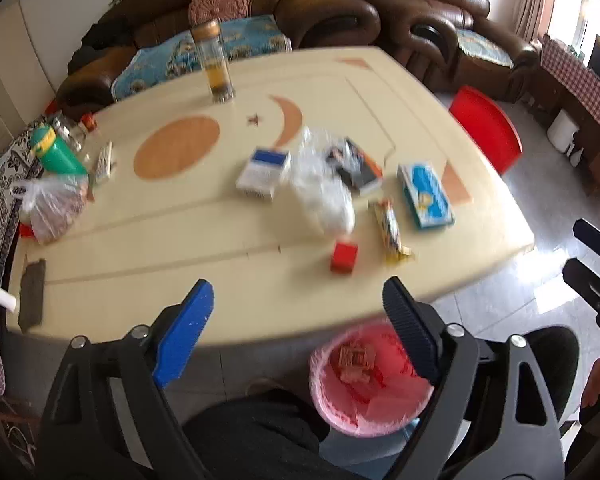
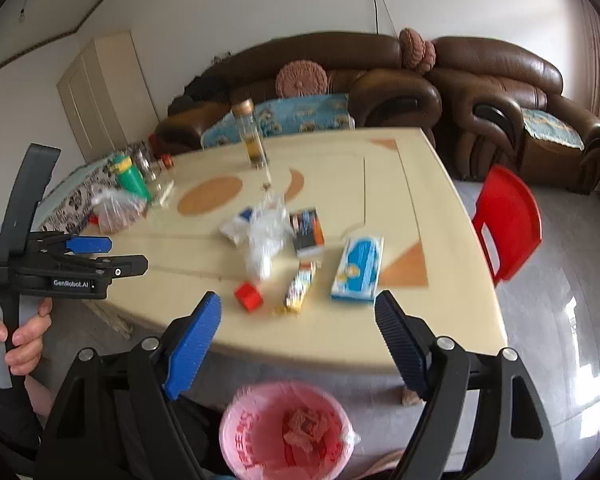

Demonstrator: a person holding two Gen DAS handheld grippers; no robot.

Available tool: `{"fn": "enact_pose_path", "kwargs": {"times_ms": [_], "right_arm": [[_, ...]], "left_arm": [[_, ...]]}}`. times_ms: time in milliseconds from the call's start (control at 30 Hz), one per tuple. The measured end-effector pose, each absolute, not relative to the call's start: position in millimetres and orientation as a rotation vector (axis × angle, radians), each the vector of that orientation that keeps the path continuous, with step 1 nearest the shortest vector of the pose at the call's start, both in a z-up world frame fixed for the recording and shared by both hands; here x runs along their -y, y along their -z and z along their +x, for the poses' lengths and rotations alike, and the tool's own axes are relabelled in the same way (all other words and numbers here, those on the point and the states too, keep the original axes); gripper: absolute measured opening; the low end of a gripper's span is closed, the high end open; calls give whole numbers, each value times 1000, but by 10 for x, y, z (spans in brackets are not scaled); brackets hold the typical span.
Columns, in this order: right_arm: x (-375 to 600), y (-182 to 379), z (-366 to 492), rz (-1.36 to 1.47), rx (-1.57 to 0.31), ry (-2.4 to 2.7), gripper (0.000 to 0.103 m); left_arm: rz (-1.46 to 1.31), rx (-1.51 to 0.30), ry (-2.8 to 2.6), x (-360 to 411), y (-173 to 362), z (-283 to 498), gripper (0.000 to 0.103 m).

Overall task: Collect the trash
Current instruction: 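Move both tools back over the table toward the remaining boxes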

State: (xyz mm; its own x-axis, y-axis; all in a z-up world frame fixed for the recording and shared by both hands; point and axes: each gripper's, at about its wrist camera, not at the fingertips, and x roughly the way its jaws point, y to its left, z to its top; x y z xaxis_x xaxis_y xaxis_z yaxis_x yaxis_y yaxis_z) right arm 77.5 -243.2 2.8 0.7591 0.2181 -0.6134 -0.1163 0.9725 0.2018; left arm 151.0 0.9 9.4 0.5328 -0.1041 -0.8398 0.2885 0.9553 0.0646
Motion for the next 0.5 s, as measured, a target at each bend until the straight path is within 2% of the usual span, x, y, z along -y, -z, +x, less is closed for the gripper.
{"fn": "enact_pose_path", "kwargs": {"times_ms": [233, 367, 500], "right_arm": [[2612, -285, 1021, 175, -643, -164, 78], [2681, -296, 1197, 178, -642, -135, 88], [2695, -197, 1405, 180, -664, -121, 88]], "left_arm": [[213, -989, 252, 3, -283, 1920, 87], [226, -1019, 267, 12, -221, 2210, 87], [264, -1046, 273, 40, -61, 2488, 87]]}}
